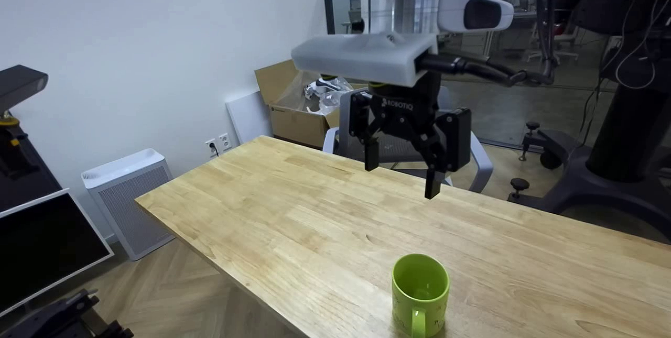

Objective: Move the cup to the left then move the cup to the right

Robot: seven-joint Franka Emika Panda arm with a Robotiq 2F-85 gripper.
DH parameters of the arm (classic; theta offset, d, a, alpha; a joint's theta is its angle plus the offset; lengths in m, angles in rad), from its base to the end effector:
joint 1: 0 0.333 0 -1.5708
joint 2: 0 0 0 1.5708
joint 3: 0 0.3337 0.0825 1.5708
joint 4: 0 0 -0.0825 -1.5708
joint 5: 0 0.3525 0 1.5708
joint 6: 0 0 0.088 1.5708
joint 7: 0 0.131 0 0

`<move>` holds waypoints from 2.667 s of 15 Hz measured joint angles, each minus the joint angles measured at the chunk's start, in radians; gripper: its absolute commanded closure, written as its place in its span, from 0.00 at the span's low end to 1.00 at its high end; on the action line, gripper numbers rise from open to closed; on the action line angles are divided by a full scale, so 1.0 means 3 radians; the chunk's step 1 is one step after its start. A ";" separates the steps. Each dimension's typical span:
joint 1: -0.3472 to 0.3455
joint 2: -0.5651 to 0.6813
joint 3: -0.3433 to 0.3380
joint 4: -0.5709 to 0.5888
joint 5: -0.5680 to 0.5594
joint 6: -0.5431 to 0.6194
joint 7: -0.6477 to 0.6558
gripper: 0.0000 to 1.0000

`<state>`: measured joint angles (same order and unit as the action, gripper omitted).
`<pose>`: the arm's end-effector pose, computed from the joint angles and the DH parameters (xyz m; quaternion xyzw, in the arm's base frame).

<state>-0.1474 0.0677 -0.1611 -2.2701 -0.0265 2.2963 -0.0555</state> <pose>0.4747 -0.1521 0.3410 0.9928 -0.1171 -0.0228 0.0112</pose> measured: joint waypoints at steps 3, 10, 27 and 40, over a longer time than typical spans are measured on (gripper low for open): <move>-0.0003 0.0000 0.0000 0.0000 0.0000 0.0000 -0.0003 0.00; -0.0003 0.0001 0.0000 -0.0001 0.0000 0.0000 -0.0007 0.00; -0.0077 0.0845 -0.0018 -0.0073 0.0040 0.0634 0.0029 0.00; 0.0008 0.1188 0.0171 -0.0073 0.0163 0.1328 0.0047 0.00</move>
<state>-0.1448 0.4240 -0.1097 -2.2919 0.0223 2.6946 -0.0415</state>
